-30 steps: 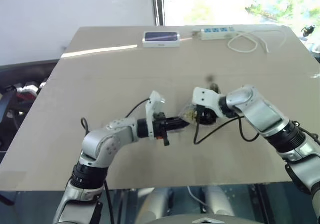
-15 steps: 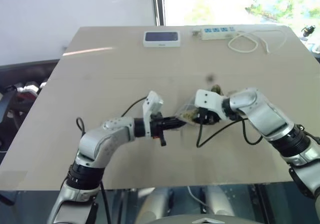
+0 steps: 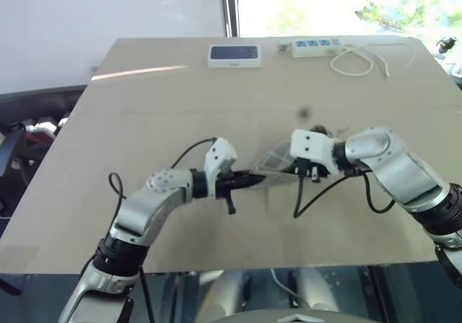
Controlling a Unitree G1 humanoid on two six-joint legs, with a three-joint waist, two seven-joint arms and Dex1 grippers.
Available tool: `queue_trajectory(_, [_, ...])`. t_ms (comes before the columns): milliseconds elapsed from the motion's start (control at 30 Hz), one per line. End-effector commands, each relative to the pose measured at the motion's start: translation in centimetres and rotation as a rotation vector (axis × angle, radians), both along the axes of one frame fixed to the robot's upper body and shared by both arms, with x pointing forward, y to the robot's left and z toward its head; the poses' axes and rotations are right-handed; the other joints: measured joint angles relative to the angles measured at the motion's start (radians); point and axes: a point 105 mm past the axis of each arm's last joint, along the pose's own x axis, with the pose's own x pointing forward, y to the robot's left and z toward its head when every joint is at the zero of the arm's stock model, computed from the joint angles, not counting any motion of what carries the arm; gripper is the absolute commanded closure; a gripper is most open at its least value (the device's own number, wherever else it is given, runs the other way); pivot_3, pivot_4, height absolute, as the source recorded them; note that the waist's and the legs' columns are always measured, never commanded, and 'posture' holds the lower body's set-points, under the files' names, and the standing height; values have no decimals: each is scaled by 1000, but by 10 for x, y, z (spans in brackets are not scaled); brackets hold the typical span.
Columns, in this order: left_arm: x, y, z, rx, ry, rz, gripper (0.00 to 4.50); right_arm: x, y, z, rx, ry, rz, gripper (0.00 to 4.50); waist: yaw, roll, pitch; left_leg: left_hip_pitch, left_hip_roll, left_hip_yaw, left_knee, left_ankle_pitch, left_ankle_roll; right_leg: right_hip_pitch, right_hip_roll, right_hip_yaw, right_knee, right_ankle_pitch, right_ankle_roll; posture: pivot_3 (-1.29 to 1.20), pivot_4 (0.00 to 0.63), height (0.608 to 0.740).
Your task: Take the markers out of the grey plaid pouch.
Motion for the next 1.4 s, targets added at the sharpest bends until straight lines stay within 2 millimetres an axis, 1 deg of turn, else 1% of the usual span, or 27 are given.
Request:
queue_trajectory(33, [14,12,-2,86,-110,78,4500,4,-11,10,-5,-57,-38,3105,0,0,0,0,0,0,0,0,0,0,0,0,0,0,0,0,150,738])
queue_trajectory(100, [15,11,-1,113,-175,73,4500,4,-12,7,-12,-56,-40,3105,0,0,0,0,0,0,0,0,0,0,0,0,0,0,0,0,150,738])
queue_trajectory(233, [18,7,5,179,-338,54,4500,11,-11,-8,4,-38,-82,3105,0,0,0,0,0,0,0,0,0,0,0,0,0,0,0,0,150,738])
queue_trajectory(333, [17,4,4,226,-437,28,4500,22,-9,-14,86,-19,-178,3105,-3,-1,0,0,0,0,0,0,0,0,0,0,0,0,0,0,150,738])
queue_trajectory(433, [16,2,4,241,-491,19,4500,27,-7,-18,170,29,-253,3105,-2,-1,0,0,0,0,0,0,0,0,0,0,1,0,0,0,150,738])
queue_trajectory(533, [14,3,2,275,-531,3,4500,40,-7,-13,283,62,-377,3105,-2,-1,0,0,0,0,0,0,0,0,0,0,0,0,0,0,150,738])
queue_trajectory(600, [13,4,0,295,-550,-7,4500,44,-9,-10,331,85,-430,3105,-2,-1,0,0,0,0,0,0,0,0,1,0,1,0,0,0,150,738])
queue_trajectory(733, [13,6,-1,320,-581,-12,4500,44,-6,-1,466,190,-519,3105,-3,-1,0,0,0,0,0,0,0,0,1,0,1,0,0,0,150,738])
queue_trajectory(867, [13,6,-4,319,-572,-5,4500,41,-7,2,528,259,-564,3105,-3,-1,0,0,0,0,0,0,0,0,1,0,1,0,0,0,150,738])
queue_trajectory(967, [15,9,-6,335,-569,7,4500,37,-7,7,543,273,-558,3105,-3,-1,0,0,0,0,0,0,0,0,1,0,1,0,0,0,150,738])
queue_trajectory(1067, [18,11,-7,350,-574,19,4500,27,-2,18,520,217,-446,3105,-3,0,0,0,0,0,0,0,0,-1,1,0,1,0,0,0,150,738])
queue_trajectory(1233, [21,13,-10,375,-578,22,4500,20,-2,29,434,72,-331,3105,-3,0,0,0,0,0,0,0,0,-1,0,0,1,0,0,0,150,738])
queue_trajectory(1300, [22,13,-10,378,-579,29,4500,11,-1,29,403,55,-260,3105,-3,0,0,0,0,0,0,0,0,-1,0,0,1,0,0,0,150,738])
queue_trajectory(1400, [24,14,-10,387,-586,39,4500,6,0,30,401,44,-217,3105,-3,0,0,0,0,0,0,0,0,-1,0,0,1,0,0,0,150,738])
